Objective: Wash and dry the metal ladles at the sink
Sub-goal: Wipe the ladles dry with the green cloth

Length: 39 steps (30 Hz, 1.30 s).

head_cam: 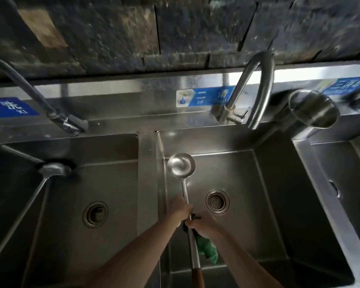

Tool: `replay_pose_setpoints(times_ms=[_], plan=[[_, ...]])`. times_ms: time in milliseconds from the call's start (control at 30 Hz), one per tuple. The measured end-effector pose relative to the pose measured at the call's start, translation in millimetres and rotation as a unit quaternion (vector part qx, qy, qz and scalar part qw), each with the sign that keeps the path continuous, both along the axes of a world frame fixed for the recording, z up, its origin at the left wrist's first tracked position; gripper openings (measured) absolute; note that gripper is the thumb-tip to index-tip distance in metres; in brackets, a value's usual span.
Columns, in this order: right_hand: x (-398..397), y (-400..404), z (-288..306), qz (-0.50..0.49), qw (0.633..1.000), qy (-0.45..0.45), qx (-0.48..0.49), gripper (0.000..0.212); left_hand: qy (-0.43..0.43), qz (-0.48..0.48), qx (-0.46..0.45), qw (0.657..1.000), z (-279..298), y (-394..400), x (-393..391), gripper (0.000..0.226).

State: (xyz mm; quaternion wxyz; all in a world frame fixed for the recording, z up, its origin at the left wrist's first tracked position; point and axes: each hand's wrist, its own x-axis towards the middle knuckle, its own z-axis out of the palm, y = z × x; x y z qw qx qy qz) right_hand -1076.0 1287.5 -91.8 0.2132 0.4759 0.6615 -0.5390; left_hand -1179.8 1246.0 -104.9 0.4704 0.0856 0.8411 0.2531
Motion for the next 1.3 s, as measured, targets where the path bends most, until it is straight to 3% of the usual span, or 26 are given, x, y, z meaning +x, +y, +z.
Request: replay_pose_setpoints(times_ms=[133, 367, 533, 667, 800, 867, 967, 1067, 1167, 1300], plan=[[-21, 6, -37, -0.012, 1.000, -0.025, -0.009, 0.006, 0.010, 0.014, -0.038, 0.999, -39, 8, -12, 0.030], [-36, 9, -76, -0.009, 0.998, -0.062, -0.013, 0.010, 0.022, 0.028, -0.086, 0.996, -77, 14, -24, 0.030], [-40, 7, -94, -0.031, 0.995, -0.088, -0.019, 0.029, 0.018, 0.033, -0.092, 0.995, -86, 16, -26, 0.025], [-42, 9, -100, -0.035, 0.996, -0.084, -0.020, 0.027, 0.009, 0.051, -0.092, 0.994, -85, 21, -25, 0.018], [-35, 10, -94, -0.008, 0.997, -0.077, -0.012, 0.013, 0.007, 0.028, -0.121, 0.992, -75, 22, -15, 0.036], [-25, 16, -84, -0.043, 0.997, -0.059, -0.008, 0.013, 0.026, 0.004, -0.119, 0.993, -65, 21, -10, 0.047], [-5, 35, -53, -0.203, 0.978, 0.026, -0.039, 0.029, 0.023, -0.026, -0.064, 0.997, -35, 25, -8, 0.041], [8, 56, -4, -0.305, 0.938, 0.127, -0.104, 0.065, -0.080, 0.058, 0.042, 0.994, 8, 28, -12, 0.028], [3, 64, 46, -0.284, 0.917, 0.225, -0.165, 0.060, -0.127, 0.117, 0.147, 0.974, 49, 16, -23, 0.035], [-23, 39, 96, -0.236, 0.907, 0.280, -0.206, 0.046, -0.125, 0.165, 0.207, 0.956, 95, -24, -50, 0.028]])
